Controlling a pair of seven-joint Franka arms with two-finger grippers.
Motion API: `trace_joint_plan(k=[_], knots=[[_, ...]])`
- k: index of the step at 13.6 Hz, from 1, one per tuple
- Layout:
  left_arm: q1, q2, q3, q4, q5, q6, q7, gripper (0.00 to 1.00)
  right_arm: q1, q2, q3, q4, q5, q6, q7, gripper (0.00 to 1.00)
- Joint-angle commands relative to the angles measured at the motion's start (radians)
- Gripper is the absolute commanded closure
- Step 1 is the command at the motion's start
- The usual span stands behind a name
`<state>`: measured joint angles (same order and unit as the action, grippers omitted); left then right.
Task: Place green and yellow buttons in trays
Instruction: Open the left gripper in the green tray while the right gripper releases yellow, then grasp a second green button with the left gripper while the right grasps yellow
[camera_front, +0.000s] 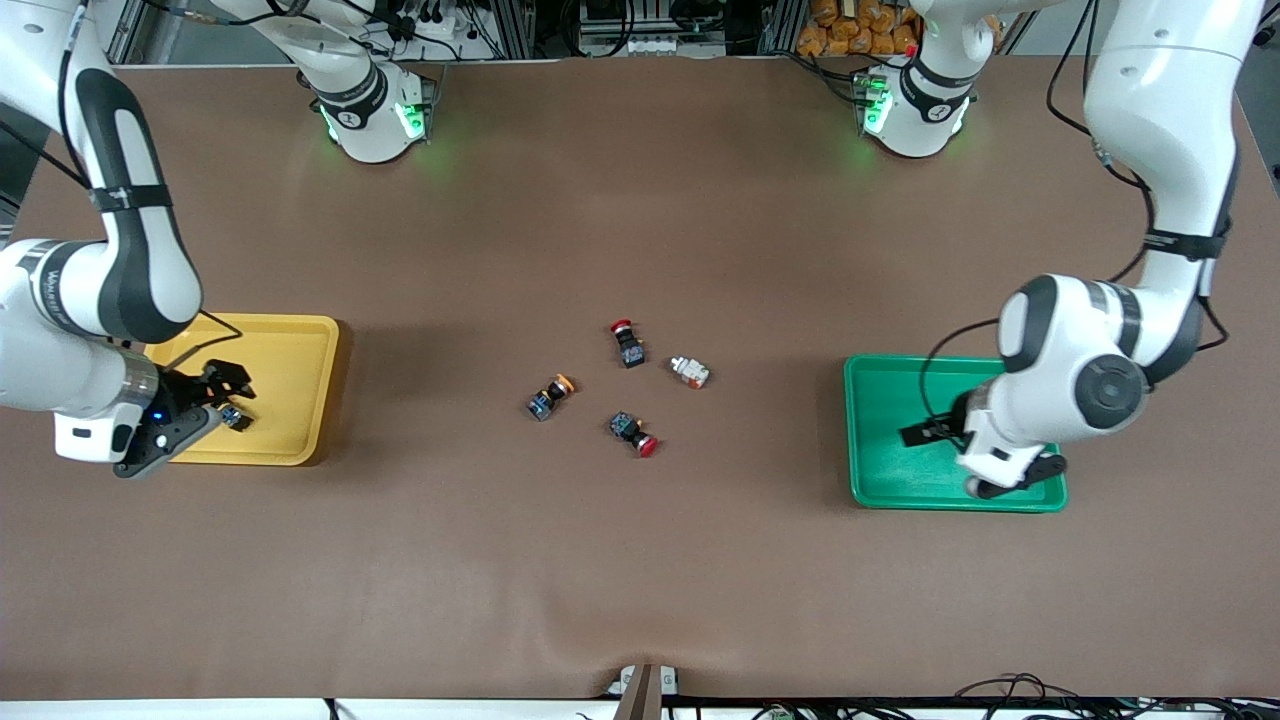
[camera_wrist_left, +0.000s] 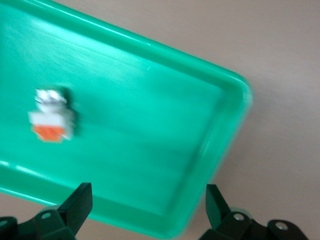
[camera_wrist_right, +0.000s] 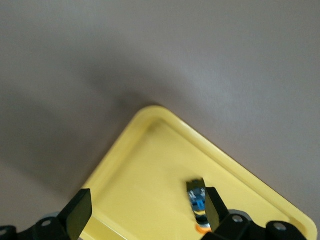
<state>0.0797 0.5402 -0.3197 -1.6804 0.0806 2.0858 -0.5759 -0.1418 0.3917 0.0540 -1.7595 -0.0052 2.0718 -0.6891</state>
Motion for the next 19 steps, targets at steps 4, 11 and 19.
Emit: trace_joint_plan(k=[4, 11, 19], knots=[[-0.15, 0.035, -0.035, 0.085, -0.005, -0.012, -0.292, 0.0, 0.152, 0.004, -0.005, 0.069, 0.013, -0.053, 0.43, 0.0], [-0.388, 0.162, -0.016, 0.203, 0.007, 0.009, -0.585, 0.0, 0.238, 0.012, -0.005, 0.075, 0.132, -0.053, 0.822, 0.0], [-0.48, 0.17, 0.011, 0.067, 0.05, 0.135, -0.824, 0.0, 0.333, 0.059, -0.005, 0.075, 0.202, -0.033, 1.411, 0.0]])
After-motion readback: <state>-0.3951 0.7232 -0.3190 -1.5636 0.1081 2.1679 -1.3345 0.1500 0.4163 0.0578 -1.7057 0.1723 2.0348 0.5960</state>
